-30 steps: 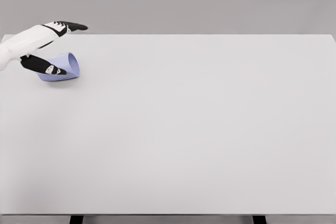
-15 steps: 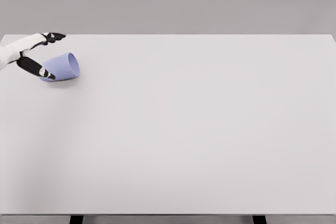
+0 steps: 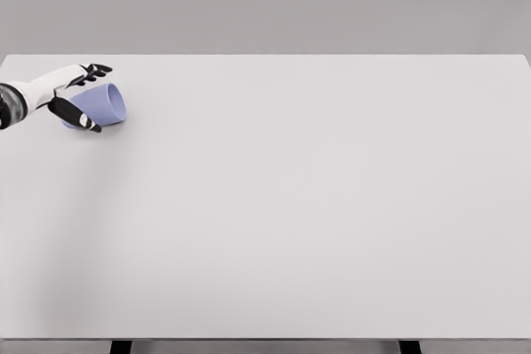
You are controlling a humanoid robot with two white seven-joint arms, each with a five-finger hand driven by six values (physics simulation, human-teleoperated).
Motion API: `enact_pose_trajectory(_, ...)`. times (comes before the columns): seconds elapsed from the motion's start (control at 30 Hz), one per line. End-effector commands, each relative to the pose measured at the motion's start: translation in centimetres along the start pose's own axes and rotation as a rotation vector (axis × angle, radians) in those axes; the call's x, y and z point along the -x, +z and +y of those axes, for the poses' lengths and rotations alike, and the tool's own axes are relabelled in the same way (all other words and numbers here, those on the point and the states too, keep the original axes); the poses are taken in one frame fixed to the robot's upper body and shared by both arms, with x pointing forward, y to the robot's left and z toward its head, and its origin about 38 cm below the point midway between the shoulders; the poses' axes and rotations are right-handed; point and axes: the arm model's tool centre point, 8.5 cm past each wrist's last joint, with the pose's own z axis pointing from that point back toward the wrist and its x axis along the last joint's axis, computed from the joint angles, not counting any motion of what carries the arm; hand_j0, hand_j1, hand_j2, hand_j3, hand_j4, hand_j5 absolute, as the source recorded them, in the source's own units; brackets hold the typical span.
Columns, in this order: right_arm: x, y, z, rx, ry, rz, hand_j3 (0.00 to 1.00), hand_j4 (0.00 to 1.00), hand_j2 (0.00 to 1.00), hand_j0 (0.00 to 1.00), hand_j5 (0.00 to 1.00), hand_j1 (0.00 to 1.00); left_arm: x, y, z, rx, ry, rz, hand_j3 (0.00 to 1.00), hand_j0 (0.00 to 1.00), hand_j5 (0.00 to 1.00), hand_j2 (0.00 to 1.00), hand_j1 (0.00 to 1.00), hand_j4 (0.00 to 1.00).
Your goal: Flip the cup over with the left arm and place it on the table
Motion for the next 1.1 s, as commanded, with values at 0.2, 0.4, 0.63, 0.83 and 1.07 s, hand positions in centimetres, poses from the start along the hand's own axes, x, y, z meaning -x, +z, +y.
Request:
enact_pose_trajectory(0.2, 0.0, 0.0, 0.0, 0.0, 0.0, 0.0, 1.0, 1.0, 1.0, 1.0, 1.0, 1.0, -0.2, -1.9, -1.1, -0.007, -0.068, 0.05, 1.0, 1.0, 1.0, 1.0, 1.0, 1.0)
enact_pose_trajectory(0.4, 0.0, 0.0, 0.0, 0.0, 0.0, 0.0, 1.0, 1.0, 1.0, 1.0, 1.0, 1.0, -0.1, -2.7, -1.3, -0.066, -0.07, 0.063, 1.0, 1.0, 1.0, 1.0, 1.0, 1.0)
enact_pose_trajectory(0.63, 0.0, 0.0, 0.0, -0.001, 0.0, 0.0, 1.0, 1.0, 1.0, 1.0, 1.0, 1.0, -0.5, -3.3, -2.2, -0.054, -0.107, 0.069, 1.0, 1.0, 1.0, 1.0, 1.0, 1.0)
enact_pose_trajectory(0.83, 0.0, 0.0, 0.0, -0.001, 0.0, 0.0, 1.0, 1.0, 1.0, 1.0, 1.0, 1.0, -0.4, -3.5, -2.7, -0.047, -0.119, 0.078, 0.98, 0.98, 0.98, 0.98, 0.98, 0.98)
enact_pose_trajectory(1.07, 0.0, 0.0, 0.0, -0.001, 0.0, 0.0, 1.0, 1.0, 1.0, 1.0, 1.0, 1.0, -0.5, -3.5, -2.9, -0.043, -0.107, 0.068, 0.67, 0.67, 0.67, 0.67, 0.67, 0.67)
